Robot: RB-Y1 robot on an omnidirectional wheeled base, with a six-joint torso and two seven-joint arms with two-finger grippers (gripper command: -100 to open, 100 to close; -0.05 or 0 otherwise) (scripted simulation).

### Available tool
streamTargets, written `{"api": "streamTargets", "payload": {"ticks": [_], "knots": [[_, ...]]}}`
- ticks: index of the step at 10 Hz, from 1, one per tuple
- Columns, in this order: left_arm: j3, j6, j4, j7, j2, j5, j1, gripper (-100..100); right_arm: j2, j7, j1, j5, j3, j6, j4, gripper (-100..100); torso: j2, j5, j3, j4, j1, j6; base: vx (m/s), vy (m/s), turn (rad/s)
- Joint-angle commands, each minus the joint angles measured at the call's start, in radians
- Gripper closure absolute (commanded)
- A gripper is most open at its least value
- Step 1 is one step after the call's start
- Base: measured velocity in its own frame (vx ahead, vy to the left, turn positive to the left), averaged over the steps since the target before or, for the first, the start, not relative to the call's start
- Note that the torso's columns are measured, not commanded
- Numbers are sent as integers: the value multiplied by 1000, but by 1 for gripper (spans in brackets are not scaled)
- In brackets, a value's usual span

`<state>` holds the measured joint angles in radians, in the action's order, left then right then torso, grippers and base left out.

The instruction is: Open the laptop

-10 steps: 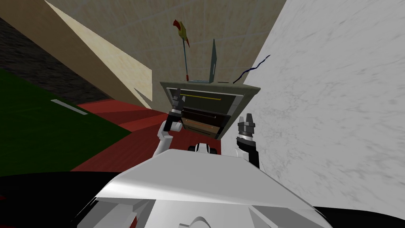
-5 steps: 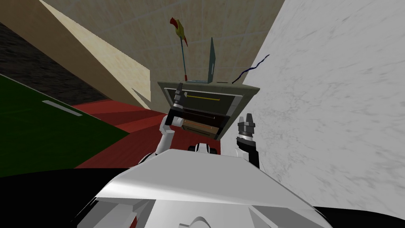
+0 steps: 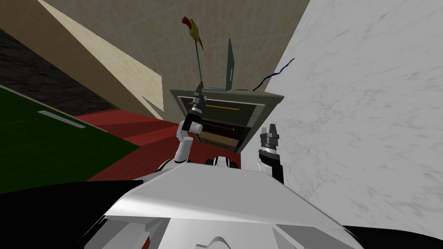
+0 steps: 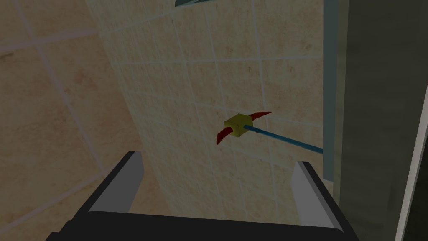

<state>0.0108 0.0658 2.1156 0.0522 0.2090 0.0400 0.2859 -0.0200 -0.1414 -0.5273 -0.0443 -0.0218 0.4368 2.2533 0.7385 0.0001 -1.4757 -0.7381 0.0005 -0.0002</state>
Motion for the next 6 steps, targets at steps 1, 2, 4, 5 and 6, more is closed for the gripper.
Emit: {"api": "streamTargets", "payload": {"ticks": [1, 2, 4, 5, 6], "knots": [[-2, 78, -14, 2, 1, 2, 80, -100, 0, 0, 0, 0, 0, 0, 0, 0, -1, 0, -1, 0, -1, 0, 36, -18, -20], [-2, 90, -14, 2, 1, 2, 97, -100, 0, 0, 0, 0, 0, 0, 0, 0, -1, 0, -1, 0, -1, 0, 17, -11, 2], [-2, 158, -28, 1, 0, 5, 158, -100, 0, 0, 0, 0, 0, 0, 0, 0, -1, 0, 0, 0, -1, 0, 30, -21, -27], [-2, 169, -28, 1, 0, 5, 180, -100, 0, 0, 0, 0, 0, 0, 0, 0, -1, 0, 0, 0, -1, 0, 17, -6, 1], [-4, 206, -44, -1, -2, 8, 221, -100, 0, 0, 0, 0, 0, 0, 0, 0, 0, 0, 0, 0, 0, 0, 26, -10, -41]]}}
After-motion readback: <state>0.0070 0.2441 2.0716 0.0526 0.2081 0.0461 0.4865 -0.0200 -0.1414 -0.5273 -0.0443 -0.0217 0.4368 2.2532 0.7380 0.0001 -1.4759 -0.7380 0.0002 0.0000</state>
